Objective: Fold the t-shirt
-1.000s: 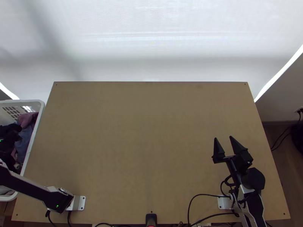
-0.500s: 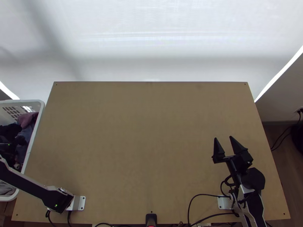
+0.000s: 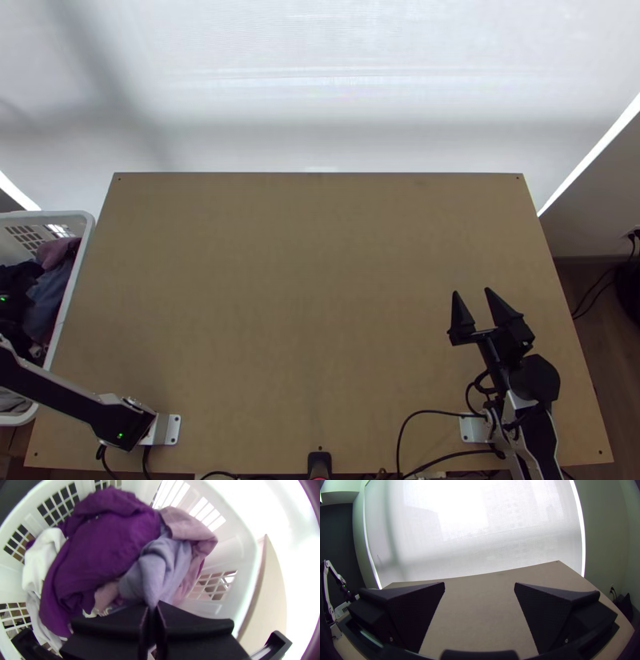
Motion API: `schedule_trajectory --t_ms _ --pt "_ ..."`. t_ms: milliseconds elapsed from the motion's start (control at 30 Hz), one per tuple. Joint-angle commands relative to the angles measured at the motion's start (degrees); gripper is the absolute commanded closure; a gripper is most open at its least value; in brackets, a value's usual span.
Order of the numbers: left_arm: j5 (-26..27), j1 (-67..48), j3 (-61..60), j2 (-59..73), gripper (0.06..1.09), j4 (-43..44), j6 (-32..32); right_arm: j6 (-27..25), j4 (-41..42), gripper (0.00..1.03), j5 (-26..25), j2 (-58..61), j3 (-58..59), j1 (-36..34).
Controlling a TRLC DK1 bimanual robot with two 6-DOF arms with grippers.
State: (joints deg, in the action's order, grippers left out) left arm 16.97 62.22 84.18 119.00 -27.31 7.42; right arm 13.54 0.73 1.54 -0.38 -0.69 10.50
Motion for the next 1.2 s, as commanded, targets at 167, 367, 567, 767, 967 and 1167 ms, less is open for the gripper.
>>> schedule_trajectory --t_ms 167,367,567,767,967,1167 --pt "7.11 -1.83 2.92 -19.24 1.05 -5.39 -3.73 1.23 -0.91 0.05 0.66 0.29 0.25 0.4" --pt "10.1 -3.5 4.76 -29.7 1.05 -7.32 -5.49 1.23 -0.91 0.05 0.66 0.29 0.25 0.4" --pt "10.98 -4.21 10.21 -36.21 1.05 -7.32 -11.64 1.23 -0.91 0.05 0.66 0.29 0.25 0.4" --pt "11.15 -4.3 13.46 -40.07 1.05 -5.12 -16.91 1.23 -0.91 0.05 0.66 0.29 0.25 0.4" --pt "11.07 -3.86 17.16 -40.95 1.05 -2.48 -21.48 1.23 -0.91 0.05 0.66 0.29 0.25 0.4" --pt "11.07 -1.48 17.86 -43.24 1.05 3.05 -26.58 1.23 -0.91 0.05 0.66 0.29 0.25 0.4"
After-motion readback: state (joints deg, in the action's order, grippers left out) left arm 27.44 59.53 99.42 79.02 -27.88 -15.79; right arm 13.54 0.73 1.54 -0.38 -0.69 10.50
